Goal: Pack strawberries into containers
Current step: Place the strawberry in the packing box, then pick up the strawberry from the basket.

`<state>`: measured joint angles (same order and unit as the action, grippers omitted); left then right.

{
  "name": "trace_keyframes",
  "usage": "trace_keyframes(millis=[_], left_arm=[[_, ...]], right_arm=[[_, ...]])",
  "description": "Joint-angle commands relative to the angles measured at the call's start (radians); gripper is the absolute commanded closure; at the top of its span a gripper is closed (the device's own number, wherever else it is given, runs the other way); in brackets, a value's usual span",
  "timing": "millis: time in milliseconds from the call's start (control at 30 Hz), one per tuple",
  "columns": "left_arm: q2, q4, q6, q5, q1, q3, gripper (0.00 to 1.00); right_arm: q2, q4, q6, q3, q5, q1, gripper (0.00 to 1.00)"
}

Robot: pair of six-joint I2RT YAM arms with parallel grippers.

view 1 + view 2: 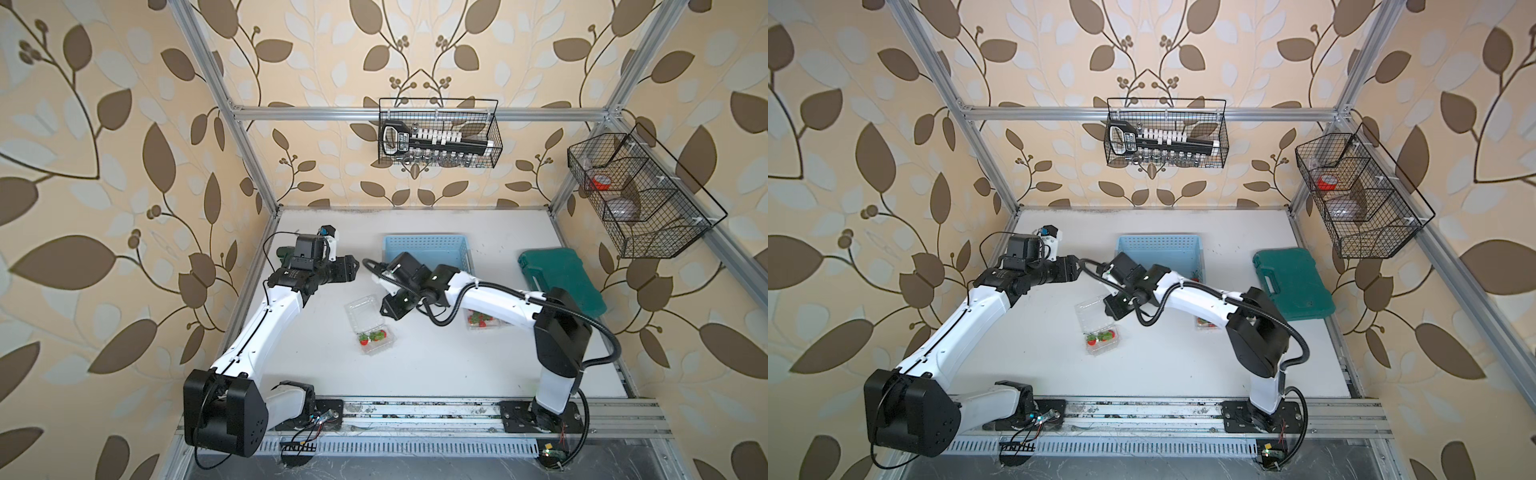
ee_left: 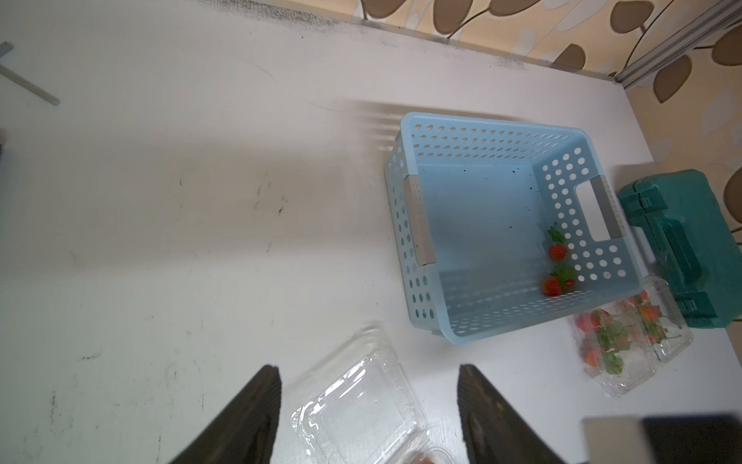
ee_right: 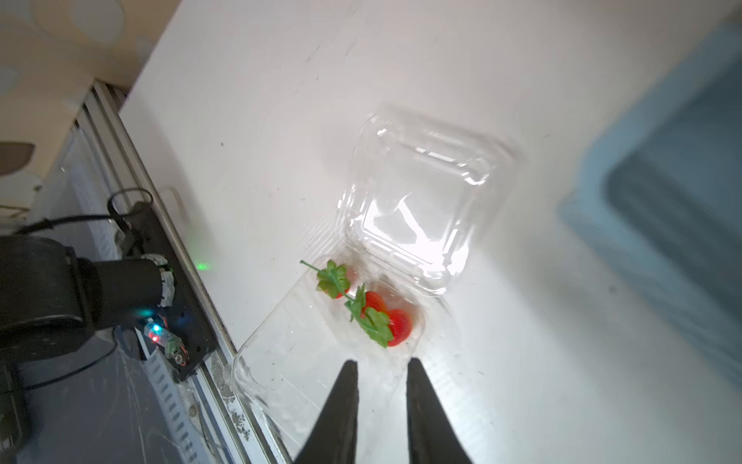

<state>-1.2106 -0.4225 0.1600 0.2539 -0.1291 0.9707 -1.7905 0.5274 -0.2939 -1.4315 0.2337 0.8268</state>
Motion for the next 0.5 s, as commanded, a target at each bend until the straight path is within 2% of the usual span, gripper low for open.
trace_keyframes(millis=[0, 100, 200, 467], left_arm=[[0.025, 0.010, 0.005, 0.014, 0.009, 0.021, 0.29], [0.026, 0.011, 0.006, 0.018, 0.009, 0.022, 0.29], [0.023, 0.011, 0.005, 0.022, 0.009, 0.022, 0.29], [0.014, 0.006, -0.009, 0.028, 0.009, 0.023, 0.29]], right_arm=[[0.071, 0.017, -0.035, 0.023, -0.064, -0.116, 0.75], [0.030, 0.188, -0.030, -0.052, -0.172, -0.249, 0.72], [-0.021, 0.305, 0.014, -0.124, -0.335, -0.309, 0.70], [-0.220, 0.473, 0.103, -0.283, -0.415, -0.384, 0.64]])
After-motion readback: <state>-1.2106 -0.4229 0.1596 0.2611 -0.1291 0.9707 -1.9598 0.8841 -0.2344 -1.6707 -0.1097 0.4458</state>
